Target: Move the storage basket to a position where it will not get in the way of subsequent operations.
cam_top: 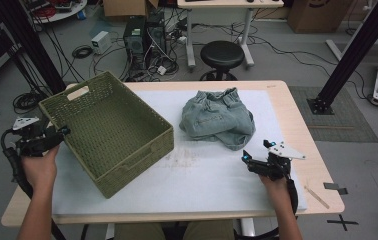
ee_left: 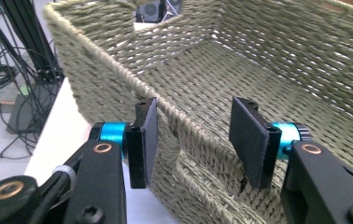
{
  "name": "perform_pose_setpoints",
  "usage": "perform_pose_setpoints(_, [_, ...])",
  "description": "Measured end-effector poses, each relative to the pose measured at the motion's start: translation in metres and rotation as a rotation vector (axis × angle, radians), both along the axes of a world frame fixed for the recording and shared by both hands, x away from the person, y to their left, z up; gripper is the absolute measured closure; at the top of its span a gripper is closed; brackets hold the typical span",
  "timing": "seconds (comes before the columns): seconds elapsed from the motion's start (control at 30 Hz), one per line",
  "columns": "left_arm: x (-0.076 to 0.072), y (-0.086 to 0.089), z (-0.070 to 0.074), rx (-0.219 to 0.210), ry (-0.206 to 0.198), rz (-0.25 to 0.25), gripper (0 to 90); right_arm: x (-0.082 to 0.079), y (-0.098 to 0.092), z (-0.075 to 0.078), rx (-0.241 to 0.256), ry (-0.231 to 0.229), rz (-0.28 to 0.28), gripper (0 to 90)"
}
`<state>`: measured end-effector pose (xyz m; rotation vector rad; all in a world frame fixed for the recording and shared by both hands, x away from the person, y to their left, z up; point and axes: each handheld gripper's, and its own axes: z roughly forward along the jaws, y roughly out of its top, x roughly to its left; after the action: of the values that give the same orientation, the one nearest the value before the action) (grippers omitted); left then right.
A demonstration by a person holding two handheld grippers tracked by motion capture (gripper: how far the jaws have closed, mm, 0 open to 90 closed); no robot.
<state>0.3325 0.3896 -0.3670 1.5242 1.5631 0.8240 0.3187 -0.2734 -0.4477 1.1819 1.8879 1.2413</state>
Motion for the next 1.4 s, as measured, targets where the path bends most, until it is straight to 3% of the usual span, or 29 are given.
perform_pose_setpoints(0.17, [0.005,0.018,0.0,-0.039,0.011,0.035,49.7,0.0,0.0,0.0,-0.002,0.0,0.001,12.8])
perform_pose_setpoints(0.2, [0.004,0.024,-0.002,-0.089,0.007,0.038,48.7,0.0,0.0,0.0,-0.002,0.0,0.002,12.8])
perform_pose_setpoints(0.23, [0.004,0.024,-0.002,-0.089,0.007,0.038,48.6,0.0,0.0,0.0,-0.002,0.0,0.003,12.8])
perform_pose_setpoints(0.3, [-0.003,0.025,-0.004,-0.115,-0.027,0.003,48.8,0.0,0.0,0.0,-0.007,-0.003,0.005,12.8])
perform_pose_setpoints(0.47, [-0.018,0.026,-0.007,-0.21,-0.053,-0.081,43.9,-0.001,0.006,0.001,-0.002,-0.022,0.034,12.8])
perform_pose_setpoints(0.57, [-0.028,0.023,-0.007,-0.225,-0.075,-0.115,39.6,0.0,0.015,0.005,0.037,-0.016,0.069,12.7])
perform_pose_setpoints(0.7, [-0.033,0.018,-0.008,-0.232,-0.083,-0.135,28.6,0.001,0.041,0.013,0.03,-0.013,0.149,12.7])
perform_pose_setpoints(0.73, [-0.036,0.016,-0.009,-0.25,-0.101,-0.177,28.5,0.002,0.046,0.013,0.027,-0.014,0.166,12.8])
perform_pose_setpoints(0.9, [-0.042,0.01,-0.012,-0.225,-0.141,-0.228,23.0,0.011,0.08,0.015,0.05,0.035,0.248,12.7])
perform_pose_setpoints(1.0, [-0.043,0.008,-0.013,-0.214,-0.134,-0.225,23.0,0.015,0.097,0.019,0.046,0.035,0.299,12.7])
perform_pose_setpoints(1.1, [-0.043,0.002,-0.015,-0.197,-0.091,-0.218,23.1,0.019,0.115,0.021,0.056,0.044,0.346,12.8])
perform_pose_setpoints(1.23, [-0.041,-0.003,-0.015,-0.128,-0.04,-0.177,31.2,0.026,0.14,0.022,0.042,0.06,0.392,12.8])
perform_pose_setpoints(1.4, [-0.039,-0.004,-0.011,-0.121,-0.009,-0.157,37.9,0.036,0.17,0.021,0.023,0.069,0.451,12.8])
